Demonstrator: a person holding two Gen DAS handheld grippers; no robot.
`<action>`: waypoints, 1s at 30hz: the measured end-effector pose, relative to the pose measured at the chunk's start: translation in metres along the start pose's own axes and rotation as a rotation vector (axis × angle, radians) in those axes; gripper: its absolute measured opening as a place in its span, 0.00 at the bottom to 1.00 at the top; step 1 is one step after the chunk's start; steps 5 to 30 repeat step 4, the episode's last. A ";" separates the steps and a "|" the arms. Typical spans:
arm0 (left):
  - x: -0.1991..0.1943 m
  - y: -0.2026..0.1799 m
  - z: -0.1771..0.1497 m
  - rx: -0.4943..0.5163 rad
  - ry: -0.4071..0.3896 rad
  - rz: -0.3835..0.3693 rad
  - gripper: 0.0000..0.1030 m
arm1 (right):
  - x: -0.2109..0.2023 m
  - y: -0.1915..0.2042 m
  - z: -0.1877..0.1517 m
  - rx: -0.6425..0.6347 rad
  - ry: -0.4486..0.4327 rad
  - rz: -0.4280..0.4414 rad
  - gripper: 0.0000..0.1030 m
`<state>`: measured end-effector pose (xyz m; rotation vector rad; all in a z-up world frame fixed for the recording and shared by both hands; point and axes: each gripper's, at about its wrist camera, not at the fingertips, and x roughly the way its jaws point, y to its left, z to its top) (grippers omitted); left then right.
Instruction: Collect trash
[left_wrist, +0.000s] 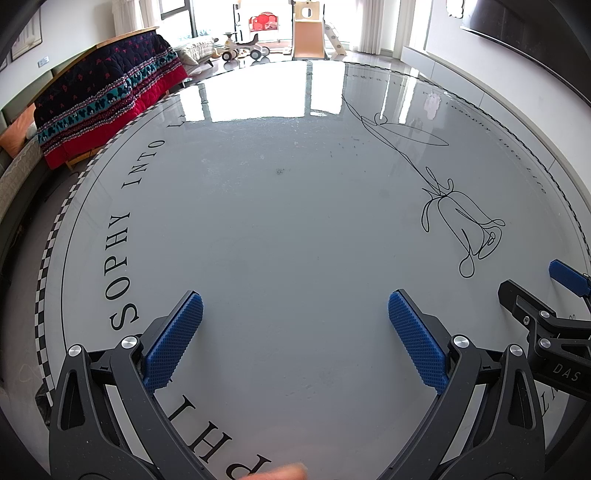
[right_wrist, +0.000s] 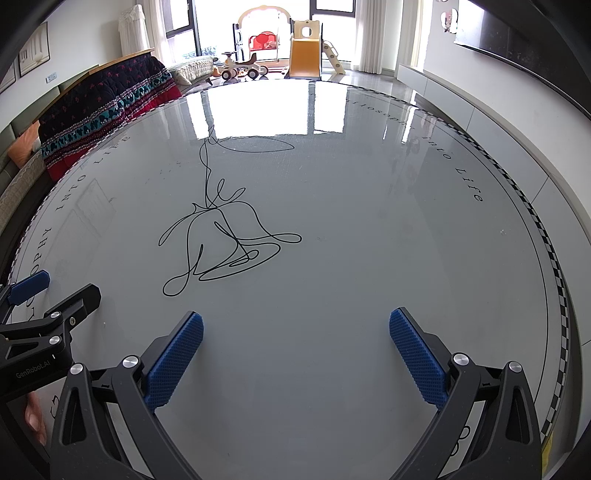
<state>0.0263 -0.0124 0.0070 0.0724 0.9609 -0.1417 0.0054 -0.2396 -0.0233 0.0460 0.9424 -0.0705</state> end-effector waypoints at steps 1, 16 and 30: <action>0.000 0.000 0.000 0.000 0.000 0.000 0.94 | 0.000 0.000 0.000 0.000 0.000 0.000 0.97; 0.000 0.000 0.000 0.000 0.000 0.000 0.94 | 0.000 0.000 0.000 0.000 0.000 0.000 0.97; 0.000 0.000 0.000 0.000 0.000 0.000 0.94 | 0.000 0.000 0.000 0.000 0.000 0.000 0.97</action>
